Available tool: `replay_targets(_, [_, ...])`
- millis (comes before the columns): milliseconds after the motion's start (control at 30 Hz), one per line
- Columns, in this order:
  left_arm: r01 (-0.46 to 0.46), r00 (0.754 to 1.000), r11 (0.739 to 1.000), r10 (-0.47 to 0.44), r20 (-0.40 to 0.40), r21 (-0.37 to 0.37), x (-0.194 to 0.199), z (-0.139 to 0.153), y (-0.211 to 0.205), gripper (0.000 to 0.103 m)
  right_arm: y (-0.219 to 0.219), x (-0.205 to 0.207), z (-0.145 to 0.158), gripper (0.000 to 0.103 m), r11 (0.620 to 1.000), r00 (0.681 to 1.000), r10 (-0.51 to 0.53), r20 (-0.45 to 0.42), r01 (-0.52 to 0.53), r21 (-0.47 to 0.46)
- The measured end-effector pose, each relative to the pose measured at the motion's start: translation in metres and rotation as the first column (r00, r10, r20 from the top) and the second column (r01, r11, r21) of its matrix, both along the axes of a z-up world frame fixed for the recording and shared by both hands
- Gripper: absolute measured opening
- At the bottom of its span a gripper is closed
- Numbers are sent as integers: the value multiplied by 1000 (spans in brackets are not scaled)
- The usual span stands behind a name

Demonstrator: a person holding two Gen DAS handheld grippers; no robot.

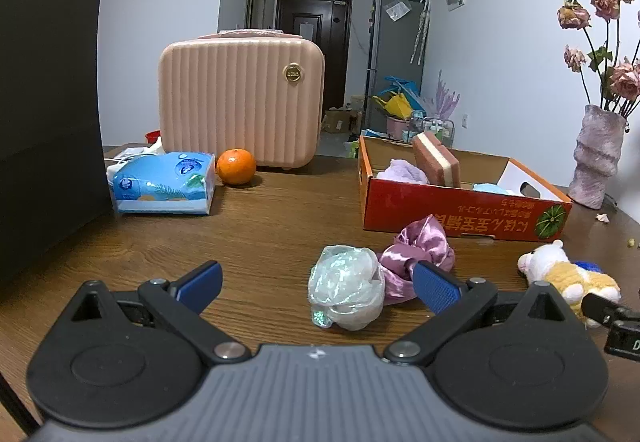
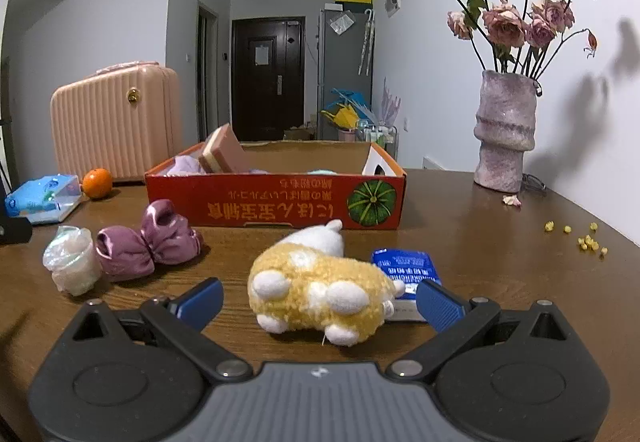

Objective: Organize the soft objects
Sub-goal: 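Lower the right gripper onto the yellow-and-white plush lamb and close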

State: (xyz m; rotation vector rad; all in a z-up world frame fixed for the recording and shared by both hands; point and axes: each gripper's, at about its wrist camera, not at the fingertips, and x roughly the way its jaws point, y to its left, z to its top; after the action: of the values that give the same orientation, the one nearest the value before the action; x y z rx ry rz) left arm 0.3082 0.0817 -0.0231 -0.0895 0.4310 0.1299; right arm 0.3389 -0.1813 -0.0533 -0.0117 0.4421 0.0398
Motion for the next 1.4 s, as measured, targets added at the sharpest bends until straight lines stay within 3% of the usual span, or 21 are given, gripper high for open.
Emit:
replay_targets(900, [-7, 998, 1000, 6, -62, -8, 11, -10, 0, 103, 4, 65, -14, 103, 998, 991, -63, -116, 66, 20])
replay_targets(1233, [-4, 997, 1000, 4, -77, -7, 13, -12, -1, 103, 0, 81, -19, 103, 998, 988, -42, -146, 50, 49])
replay_targets(1400, [-5, 997, 1000, 4, -77, -6, 13, -12, 0, 103, -5, 81, -19, 97, 996, 989, -23, -146, 35, 79])
